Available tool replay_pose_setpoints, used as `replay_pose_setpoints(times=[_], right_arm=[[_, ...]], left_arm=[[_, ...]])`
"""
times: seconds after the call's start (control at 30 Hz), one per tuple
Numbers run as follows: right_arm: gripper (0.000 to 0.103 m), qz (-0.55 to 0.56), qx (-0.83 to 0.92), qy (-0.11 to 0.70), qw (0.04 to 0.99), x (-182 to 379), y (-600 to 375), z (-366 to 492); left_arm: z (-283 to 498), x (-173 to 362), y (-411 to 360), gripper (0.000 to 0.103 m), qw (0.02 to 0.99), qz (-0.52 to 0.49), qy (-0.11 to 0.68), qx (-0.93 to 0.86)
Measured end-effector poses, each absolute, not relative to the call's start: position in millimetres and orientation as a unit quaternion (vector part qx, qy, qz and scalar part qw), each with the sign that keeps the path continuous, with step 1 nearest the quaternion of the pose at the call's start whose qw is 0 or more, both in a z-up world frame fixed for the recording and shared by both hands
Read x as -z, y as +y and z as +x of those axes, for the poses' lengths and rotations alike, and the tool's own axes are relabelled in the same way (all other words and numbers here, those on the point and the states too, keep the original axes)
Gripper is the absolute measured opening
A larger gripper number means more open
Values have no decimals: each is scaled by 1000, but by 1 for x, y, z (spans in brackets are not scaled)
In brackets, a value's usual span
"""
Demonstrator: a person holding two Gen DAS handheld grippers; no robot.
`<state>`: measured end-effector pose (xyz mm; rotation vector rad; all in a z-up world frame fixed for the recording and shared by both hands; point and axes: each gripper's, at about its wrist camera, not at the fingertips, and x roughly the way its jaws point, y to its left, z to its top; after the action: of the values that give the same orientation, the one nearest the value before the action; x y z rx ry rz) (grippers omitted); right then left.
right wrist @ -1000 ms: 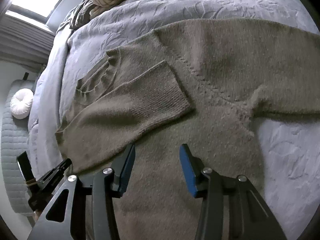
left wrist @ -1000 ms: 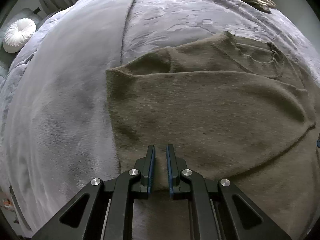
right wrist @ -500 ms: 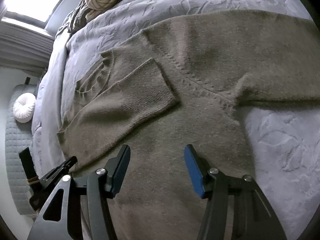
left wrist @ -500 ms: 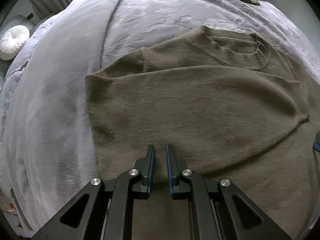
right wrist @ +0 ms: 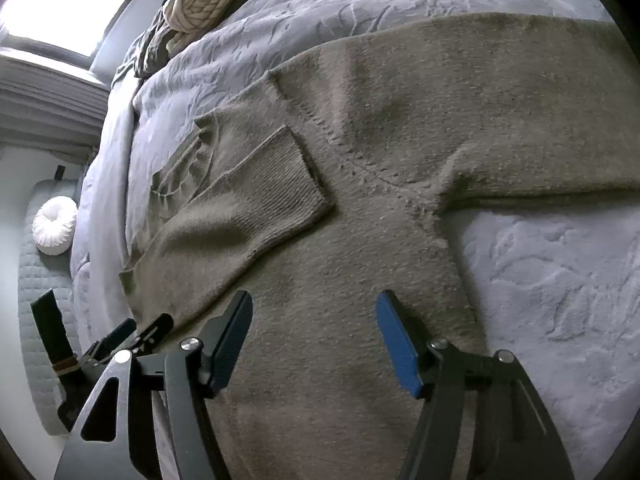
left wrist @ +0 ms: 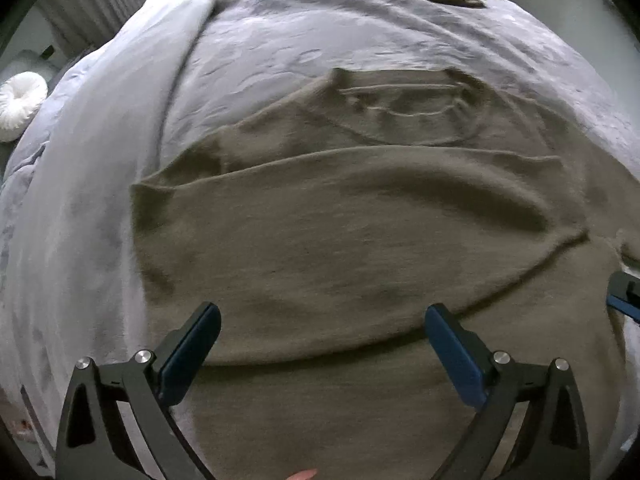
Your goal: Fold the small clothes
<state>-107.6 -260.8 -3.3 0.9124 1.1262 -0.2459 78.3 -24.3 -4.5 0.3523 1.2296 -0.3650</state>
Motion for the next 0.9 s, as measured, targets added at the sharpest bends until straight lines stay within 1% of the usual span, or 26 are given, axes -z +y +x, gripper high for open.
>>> replay_pose_setpoints(times=[0.03,0.07,0.1,0.13,0.37,0.6,0.9], right_arm=[[70,419,112,512,742,4,-262,-109],[76,420,111,510,742,4,-263,-109],[80,421,110,508,743,3,-264,-110],[81,422,108,505,745,3,-265,-112],[81,427,110,498,747,1,-279,-122],[81,461,139,476,736,1,-315,-148],[81,537,216,387,718,-4,-391,-212]], left_arm=[[78,5,-30,102,784,165,574,172],[77,6,-36,102,781,169,576,173],[73,8,-40,102,780,172,576,172],[71,9,-45,102,778,180,577,170],[54,15,-71,102,760,190,595,179],[44,15,-94,102,749,200,601,192],[37,16,-122,102,741,207,603,210]])
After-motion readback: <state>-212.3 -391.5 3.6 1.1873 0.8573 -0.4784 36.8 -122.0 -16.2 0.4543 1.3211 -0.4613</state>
